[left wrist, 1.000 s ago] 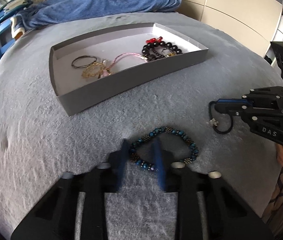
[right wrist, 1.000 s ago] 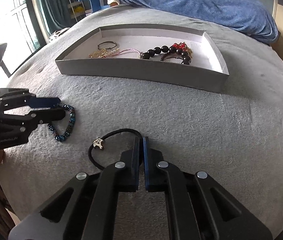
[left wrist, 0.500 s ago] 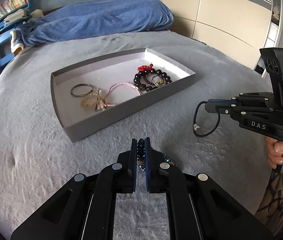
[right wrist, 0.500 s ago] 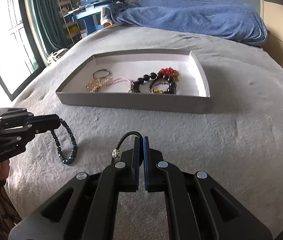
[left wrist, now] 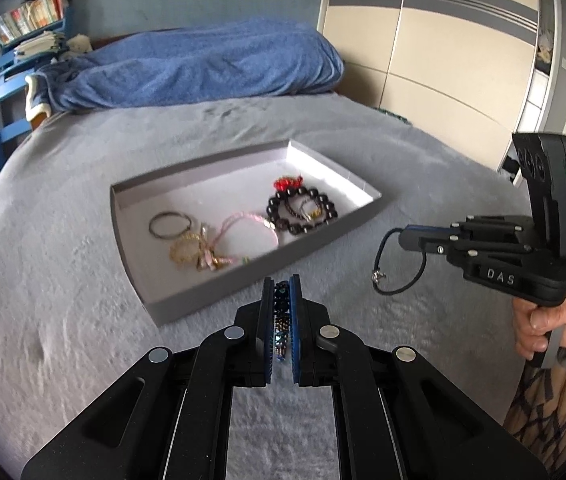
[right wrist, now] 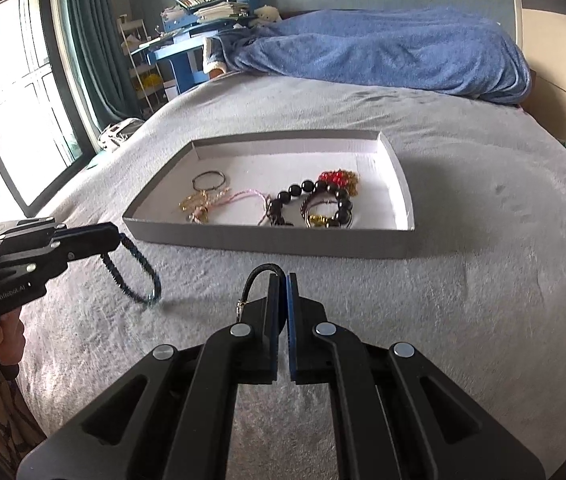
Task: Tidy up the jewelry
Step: 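Carry the hair tie and blue bead bracelet over the tray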
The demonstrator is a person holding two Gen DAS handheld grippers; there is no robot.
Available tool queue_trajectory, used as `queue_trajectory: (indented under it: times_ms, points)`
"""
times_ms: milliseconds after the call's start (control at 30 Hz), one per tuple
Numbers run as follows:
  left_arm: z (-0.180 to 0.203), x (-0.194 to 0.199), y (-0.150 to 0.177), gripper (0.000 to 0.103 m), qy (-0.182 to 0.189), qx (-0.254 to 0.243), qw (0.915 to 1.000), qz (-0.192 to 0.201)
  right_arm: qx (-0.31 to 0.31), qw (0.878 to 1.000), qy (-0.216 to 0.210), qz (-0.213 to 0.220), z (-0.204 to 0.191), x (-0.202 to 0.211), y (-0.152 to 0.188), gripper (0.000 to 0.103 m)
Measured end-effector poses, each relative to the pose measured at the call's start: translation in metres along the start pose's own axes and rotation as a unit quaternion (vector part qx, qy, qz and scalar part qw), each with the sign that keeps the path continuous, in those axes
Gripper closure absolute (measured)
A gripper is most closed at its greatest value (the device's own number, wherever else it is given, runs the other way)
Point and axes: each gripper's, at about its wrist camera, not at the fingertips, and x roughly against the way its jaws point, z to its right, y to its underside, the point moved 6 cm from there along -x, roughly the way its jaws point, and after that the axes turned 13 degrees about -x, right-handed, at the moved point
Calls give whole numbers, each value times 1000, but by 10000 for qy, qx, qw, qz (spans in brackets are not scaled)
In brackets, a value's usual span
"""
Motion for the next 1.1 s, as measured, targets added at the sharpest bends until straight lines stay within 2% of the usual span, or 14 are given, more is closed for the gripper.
queue_trajectory:
  times_ms: [300, 567, 833, 1100]
  points:
    - [-21, 10, -34, 96, -206, 33, 9993, 320, -5, 9998, -75, 197, -6, 3, -24, 100]
    - [-32, 4, -51, 96, -290, 112, 9986, 435, -13, 9991, -233, 353, -18, 2, -53, 100]
    - [-48, -9, -59, 96, -381, 247, 9980, 436, 147, 9991, -257, 287, -34, -19, -72, 100]
    - [-69, -34, -58, 96, -469, 391, 9978, 248, 196, 9995, -230, 74, -47, -54, -89, 100]
